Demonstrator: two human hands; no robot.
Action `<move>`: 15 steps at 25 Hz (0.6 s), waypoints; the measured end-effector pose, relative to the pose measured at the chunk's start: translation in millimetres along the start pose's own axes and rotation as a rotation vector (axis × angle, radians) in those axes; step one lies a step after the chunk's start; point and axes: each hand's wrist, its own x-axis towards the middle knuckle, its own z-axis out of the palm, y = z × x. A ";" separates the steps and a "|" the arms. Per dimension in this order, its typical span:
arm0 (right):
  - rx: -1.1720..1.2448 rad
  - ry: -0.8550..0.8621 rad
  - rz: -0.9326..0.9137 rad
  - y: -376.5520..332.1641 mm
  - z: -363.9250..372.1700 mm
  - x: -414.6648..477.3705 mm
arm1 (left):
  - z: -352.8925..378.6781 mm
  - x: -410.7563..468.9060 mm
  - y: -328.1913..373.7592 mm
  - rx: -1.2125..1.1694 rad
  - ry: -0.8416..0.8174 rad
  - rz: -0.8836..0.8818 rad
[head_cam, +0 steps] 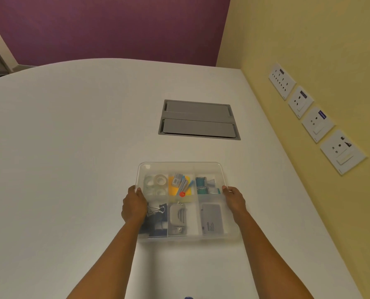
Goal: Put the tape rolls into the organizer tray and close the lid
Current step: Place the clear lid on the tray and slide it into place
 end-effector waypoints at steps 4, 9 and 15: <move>-0.035 0.026 -0.047 12.2 -2.7 -17.7 | -3.7 -18.7 -10.8 0.014 0.014 0.006; -0.088 0.073 -0.098 26.4 -3.3 -35.8 | -7.9 -35.6 -20.7 0.032 0.029 -0.009; -0.180 0.120 -0.225 38.8 2.1 -47.0 | -10.1 -43.9 -22.8 0.044 0.047 0.034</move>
